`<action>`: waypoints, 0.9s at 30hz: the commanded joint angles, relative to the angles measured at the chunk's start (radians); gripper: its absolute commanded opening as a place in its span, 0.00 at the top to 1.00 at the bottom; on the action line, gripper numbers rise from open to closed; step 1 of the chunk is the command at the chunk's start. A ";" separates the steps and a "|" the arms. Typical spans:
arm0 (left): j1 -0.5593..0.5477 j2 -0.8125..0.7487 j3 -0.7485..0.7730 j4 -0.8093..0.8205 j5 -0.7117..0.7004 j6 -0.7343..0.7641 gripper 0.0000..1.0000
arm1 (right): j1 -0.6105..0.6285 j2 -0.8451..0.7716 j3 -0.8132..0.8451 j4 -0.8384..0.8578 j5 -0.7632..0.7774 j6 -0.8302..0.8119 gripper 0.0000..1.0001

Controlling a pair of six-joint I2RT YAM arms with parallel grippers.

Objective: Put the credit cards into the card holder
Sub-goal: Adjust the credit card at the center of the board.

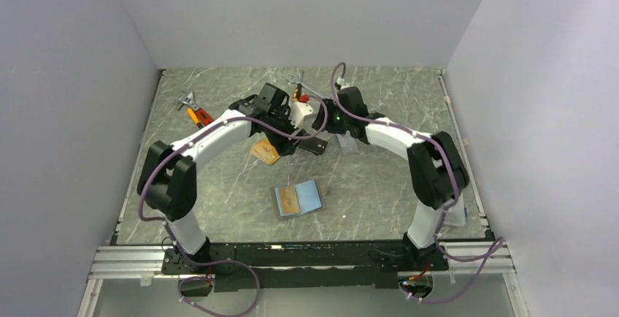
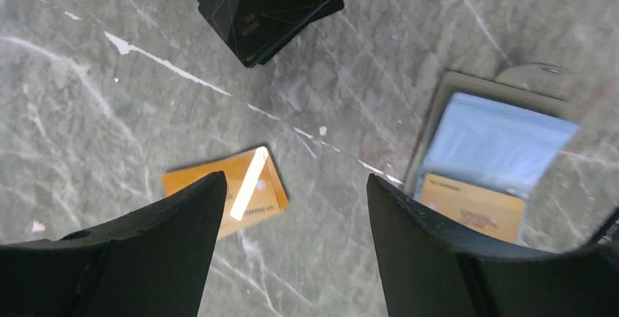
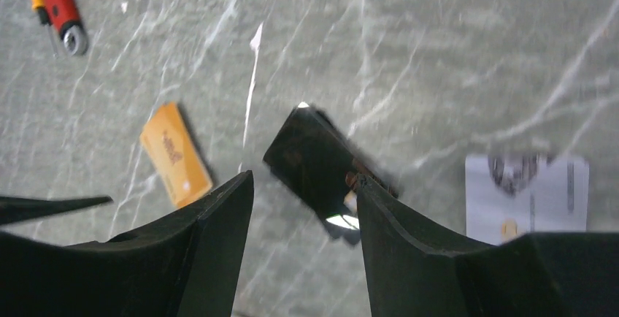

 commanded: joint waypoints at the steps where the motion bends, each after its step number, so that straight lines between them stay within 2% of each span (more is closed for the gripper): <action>1: -0.007 0.057 -0.034 0.166 -0.031 0.044 0.24 | -0.030 0.149 0.159 -0.014 -0.050 -0.076 0.44; 7: -0.016 0.099 -0.086 0.304 -0.116 0.195 0.24 | -0.075 0.306 0.249 0.003 -0.138 -0.049 0.44; 11: -0.018 0.115 -0.087 0.318 -0.128 0.199 0.27 | -0.080 0.338 0.246 0.018 -0.177 -0.030 0.46; 20: -0.018 0.118 -0.146 0.345 -0.173 0.244 0.27 | -0.073 0.264 0.036 0.137 -0.210 0.041 0.47; 27: -0.011 0.124 -0.127 0.313 -0.170 0.219 0.27 | -0.038 0.182 -0.133 0.201 -0.183 0.096 0.48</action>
